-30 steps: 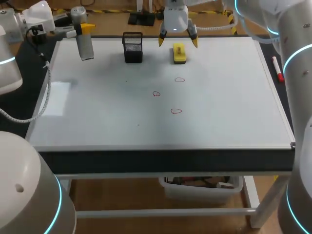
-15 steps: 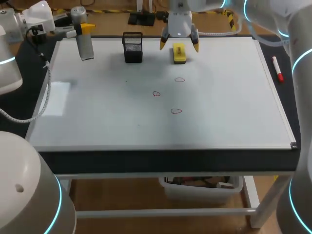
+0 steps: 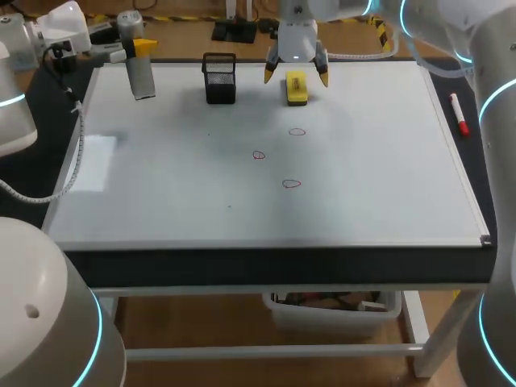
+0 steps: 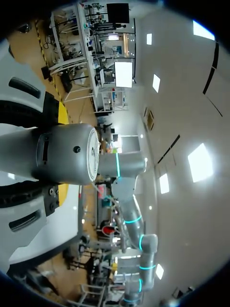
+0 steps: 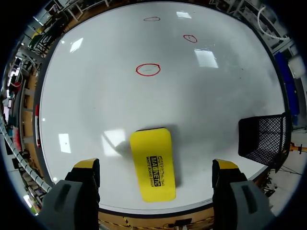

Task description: Pick up the inspection probe, press it on each red-marked spot on the whiteboard one by one, put down the probe, pick up the eraser, and wipe off all the red marks.

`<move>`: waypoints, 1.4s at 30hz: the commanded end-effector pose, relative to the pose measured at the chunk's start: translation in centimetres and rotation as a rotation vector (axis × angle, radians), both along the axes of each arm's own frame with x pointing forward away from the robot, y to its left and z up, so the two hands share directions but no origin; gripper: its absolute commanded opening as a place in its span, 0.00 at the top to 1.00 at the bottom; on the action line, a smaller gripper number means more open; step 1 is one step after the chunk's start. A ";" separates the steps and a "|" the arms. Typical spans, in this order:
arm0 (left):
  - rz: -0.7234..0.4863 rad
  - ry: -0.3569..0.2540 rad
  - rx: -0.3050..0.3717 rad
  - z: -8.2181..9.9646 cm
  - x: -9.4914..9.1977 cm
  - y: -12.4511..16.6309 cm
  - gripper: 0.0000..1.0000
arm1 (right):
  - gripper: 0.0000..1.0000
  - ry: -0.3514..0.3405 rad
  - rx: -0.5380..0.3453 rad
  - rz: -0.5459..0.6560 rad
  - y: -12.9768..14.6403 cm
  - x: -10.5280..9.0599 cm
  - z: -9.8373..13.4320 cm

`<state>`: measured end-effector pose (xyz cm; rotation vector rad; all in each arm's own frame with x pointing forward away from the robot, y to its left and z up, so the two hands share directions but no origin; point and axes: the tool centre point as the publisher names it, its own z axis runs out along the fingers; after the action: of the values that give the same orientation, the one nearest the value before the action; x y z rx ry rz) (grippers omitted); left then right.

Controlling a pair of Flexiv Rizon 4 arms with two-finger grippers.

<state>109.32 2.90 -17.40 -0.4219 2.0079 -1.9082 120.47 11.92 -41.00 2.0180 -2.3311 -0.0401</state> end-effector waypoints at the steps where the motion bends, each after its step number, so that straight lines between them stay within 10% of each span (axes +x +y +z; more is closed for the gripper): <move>1: -0.001 -0.004 -0.003 0.0 0.0 0.0 1.00 | 0.03 0.070 0.004 0.006 0.4 1.8 -1.5; 5: -0.001 -0.004 -0.003 0.0 0.0 0.0 1.00 | 0.47 0.080 0.008 0.015 0.4 1.8 -1.7; 9: -0.001 -0.004 -0.003 0.0 0.0 0.0 1.00 | 0.68 0.088 0.007 0.020 0.4 1.8 -2.0; 11: -0.001 -0.004 -0.003 0.0 0.0 0.0 1.00 | 1.00 0.088 0.007 0.023 0.4 1.8 -1.9; 26: -0.001 -0.004 -0.003 0.0 0.0 0.0 1.00 | 1.00 0.101 -0.012 0.048 -1.7 -0.3 0.2; 42: -0.001 -0.004 -0.003 0.0 0.0 0.0 1.00 | 1.00 0.046 -0.057 -0.136 -9.2 -8.4 3.5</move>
<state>109.31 2.90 -17.40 -0.4220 2.0079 -1.9082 116.28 3.96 -40.03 1.7516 -2.3273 -0.1735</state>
